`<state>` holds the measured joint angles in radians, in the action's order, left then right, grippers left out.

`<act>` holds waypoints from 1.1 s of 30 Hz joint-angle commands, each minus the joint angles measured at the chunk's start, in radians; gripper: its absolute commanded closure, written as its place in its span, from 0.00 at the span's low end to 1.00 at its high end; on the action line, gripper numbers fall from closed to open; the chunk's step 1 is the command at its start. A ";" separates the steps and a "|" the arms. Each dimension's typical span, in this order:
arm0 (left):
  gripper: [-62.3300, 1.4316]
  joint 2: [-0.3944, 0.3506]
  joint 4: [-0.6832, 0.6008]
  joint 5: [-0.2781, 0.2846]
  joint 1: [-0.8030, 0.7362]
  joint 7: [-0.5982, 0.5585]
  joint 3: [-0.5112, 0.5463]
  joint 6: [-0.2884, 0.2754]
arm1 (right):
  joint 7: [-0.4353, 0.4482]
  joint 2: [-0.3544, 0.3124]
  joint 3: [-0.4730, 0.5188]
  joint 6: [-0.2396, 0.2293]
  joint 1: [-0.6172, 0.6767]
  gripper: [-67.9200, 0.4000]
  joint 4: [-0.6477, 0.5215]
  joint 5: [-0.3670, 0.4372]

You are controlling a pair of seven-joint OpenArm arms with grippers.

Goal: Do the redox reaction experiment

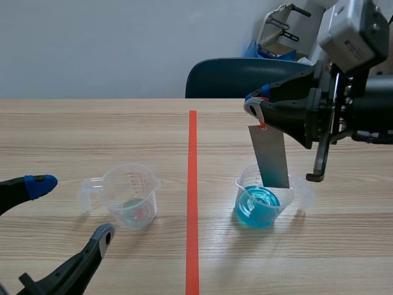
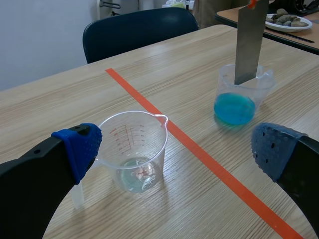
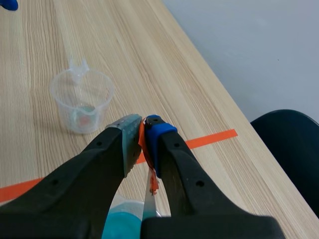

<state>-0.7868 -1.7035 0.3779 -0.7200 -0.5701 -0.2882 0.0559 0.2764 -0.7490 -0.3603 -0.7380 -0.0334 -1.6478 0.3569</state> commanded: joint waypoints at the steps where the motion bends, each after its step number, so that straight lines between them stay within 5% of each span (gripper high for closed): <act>1: 0.00 0.005 -0.012 -0.001 0.003 -0.013 -0.003 0.001 | 0.005 -0.005 -0.004 -0.008 -0.008 0.99 0.019 -0.034; 7: 0.00 0.005 -0.012 -0.001 0.003 -0.014 -0.003 0.001 | 0.072 0.032 -0.014 -0.008 -0.013 0.99 0.069 -0.126; 33: 0.00 0.005 -0.012 -0.001 0.003 -0.013 -0.003 0.001 | 0.119 0.032 -0.014 -0.008 -0.067 0.99 0.068 -0.125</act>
<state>-0.7868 -1.7035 0.3779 -0.7200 -0.5697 -0.2882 0.0559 0.3840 -0.6937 -0.3748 -0.7383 -0.0849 -1.5814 0.2237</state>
